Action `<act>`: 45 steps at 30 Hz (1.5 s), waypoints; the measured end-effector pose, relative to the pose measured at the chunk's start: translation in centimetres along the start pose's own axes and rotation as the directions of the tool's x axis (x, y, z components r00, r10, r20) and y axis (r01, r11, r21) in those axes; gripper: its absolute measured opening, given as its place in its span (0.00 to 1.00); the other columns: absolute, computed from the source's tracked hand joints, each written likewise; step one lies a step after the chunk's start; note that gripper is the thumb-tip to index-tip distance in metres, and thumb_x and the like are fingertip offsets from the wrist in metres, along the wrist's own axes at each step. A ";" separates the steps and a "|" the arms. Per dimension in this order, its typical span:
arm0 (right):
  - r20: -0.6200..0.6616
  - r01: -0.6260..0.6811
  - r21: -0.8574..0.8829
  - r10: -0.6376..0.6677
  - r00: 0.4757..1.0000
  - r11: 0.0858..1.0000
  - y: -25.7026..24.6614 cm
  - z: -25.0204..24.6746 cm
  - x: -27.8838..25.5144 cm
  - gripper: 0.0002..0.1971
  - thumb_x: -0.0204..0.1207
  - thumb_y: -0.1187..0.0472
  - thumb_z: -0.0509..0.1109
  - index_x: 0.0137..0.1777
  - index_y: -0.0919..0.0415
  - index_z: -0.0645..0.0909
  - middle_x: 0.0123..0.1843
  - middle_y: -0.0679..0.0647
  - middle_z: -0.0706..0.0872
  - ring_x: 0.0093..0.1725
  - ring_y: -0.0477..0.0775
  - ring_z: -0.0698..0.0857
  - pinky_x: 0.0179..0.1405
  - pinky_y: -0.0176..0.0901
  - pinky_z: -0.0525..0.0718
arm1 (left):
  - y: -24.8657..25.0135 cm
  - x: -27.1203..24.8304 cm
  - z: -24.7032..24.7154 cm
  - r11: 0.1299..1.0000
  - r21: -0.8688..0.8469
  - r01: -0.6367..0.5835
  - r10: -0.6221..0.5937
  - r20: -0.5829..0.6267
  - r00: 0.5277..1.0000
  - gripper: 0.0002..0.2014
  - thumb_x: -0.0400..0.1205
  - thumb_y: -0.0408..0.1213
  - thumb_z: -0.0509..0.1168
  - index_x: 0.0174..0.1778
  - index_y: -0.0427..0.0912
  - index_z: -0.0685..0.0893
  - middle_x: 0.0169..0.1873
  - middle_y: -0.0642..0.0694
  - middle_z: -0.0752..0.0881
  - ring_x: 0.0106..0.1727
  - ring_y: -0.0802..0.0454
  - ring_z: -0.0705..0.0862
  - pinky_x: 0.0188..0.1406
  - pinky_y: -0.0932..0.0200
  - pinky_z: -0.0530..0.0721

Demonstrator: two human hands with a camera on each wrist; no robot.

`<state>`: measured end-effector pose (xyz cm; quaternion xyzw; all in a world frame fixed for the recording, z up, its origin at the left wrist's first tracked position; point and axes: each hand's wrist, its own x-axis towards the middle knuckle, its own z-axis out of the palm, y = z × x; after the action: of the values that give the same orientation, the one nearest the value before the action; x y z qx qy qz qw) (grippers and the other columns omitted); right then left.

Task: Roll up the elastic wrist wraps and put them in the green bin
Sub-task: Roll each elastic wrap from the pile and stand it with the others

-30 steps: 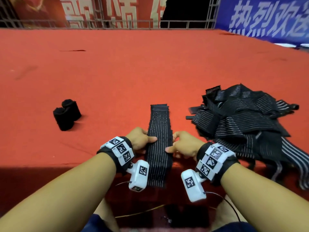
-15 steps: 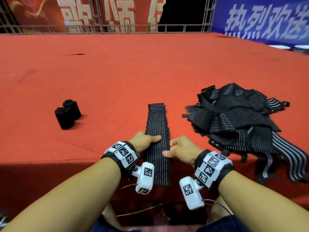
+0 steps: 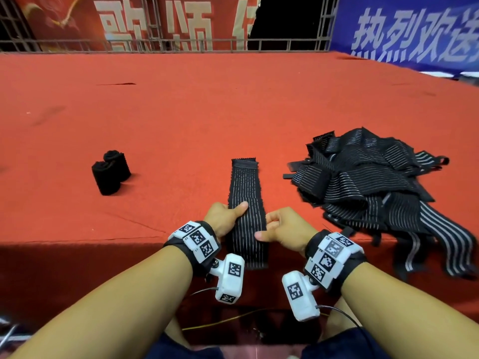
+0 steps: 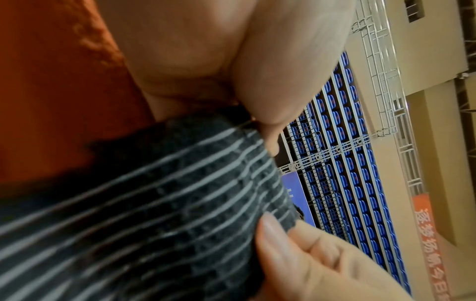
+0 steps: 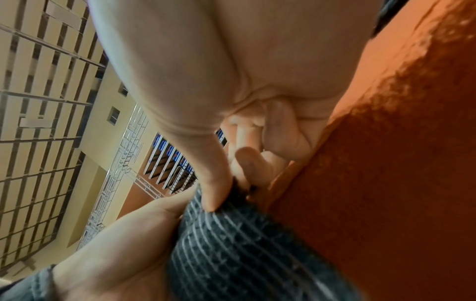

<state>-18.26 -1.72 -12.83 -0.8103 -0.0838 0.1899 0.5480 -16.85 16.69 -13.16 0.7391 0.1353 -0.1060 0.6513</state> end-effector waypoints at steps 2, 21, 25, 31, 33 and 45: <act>-0.057 0.012 0.036 -0.010 0.998 0.999 0.0 0.1 0.2 0.05 0.77 0.69 0.77 0.41 0.67 0.85 0.42 0.65 0.93 0.43 0.57 0.89 0.56 0.52 0.87 | 0.1 -0.4 -0.1 0.999 -0.015 0.048 -0.047 0.019 0.999 0.26 0.82 0.55 0.71 0.54 0.30 0.87 0.47 0.37 0.93 0.43 0.43 0.92 0.43 0.51 0.90; -0.214 0.073 0.150 -0.039 0.976 0.986 -0.9 -0.1 0.1 0.12 0.72 0.68 0.82 0.51 0.72 0.85 0.43 0.70 0.91 0.41 0.59 0.88 0.44 0.53 0.88 | 0.9 -3.4 -0.7 0.997 -0.081 -0.016 0.033 0.221 0.975 0.19 0.85 0.40 0.70 0.61 0.25 0.84 0.41 0.36 0.91 0.36 0.45 0.91 0.31 0.52 0.92; -0.263 0.095 0.165 -0.049 0.964 0.982 -1.1 0.1 0.0 0.08 0.74 0.68 0.81 0.48 0.66 0.84 0.40 0.67 0.90 0.34 0.54 0.87 0.31 0.42 0.83 | 1.1 -3.9 -0.8 0.999 -0.040 -0.008 0.019 0.284 0.959 0.11 0.83 0.37 0.73 0.57 0.35 0.86 0.41 0.42 0.93 0.38 0.49 0.93 0.31 0.60 0.91; -0.324 0.098 0.133 -0.050 0.945 0.986 -1.6 0.2 -0.3 0.18 0.74 0.61 0.82 0.60 0.60 0.80 0.47 0.54 0.86 0.35 0.49 0.83 0.27 0.39 0.79 | 1.1 -3.7 -1.1 0.997 -0.069 -0.019 0.035 0.244 0.969 0.09 0.82 0.27 0.72 0.58 0.35 0.86 0.40 0.45 0.94 0.37 0.52 0.93 0.31 0.63 0.90; -0.354 0.196 0.058 -0.163 0.921 0.979 -1.8 0.1 -0.6 0.22 0.70 0.63 0.84 0.61 0.56 0.81 0.54 0.52 0.84 0.40 0.50 0.81 0.33 0.43 0.81 | 1.3 -3.6 -1.1 0.995 -0.095 -0.019 0.040 0.225 0.974 0.06 0.82 0.27 0.72 0.54 0.36 0.86 0.38 0.46 0.93 0.36 0.52 0.93 0.33 0.62 0.91; -0.211 0.345 -0.127 -0.365 0.907 0.930 -2.0 -0.3 -0.2 0.03 0.77 0.66 0.78 0.44 0.58 0.88 0.36 0.54 0.88 0.37 0.45 0.82 0.41 0.50 0.85 | 2.9 -3.9 -1.6 0.991 -0.091 -0.097 0.104 0.076 0.992 0.13 0.88 0.50 0.64 0.54 0.44 0.86 0.23 0.48 0.82 0.18 0.56 0.76 0.23 0.63 0.77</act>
<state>-18.22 -1.27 -10.84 -0.8209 -0.1736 -0.0123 0.5439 -19.60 17.71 -8.96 0.7108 0.0760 -0.0968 0.6925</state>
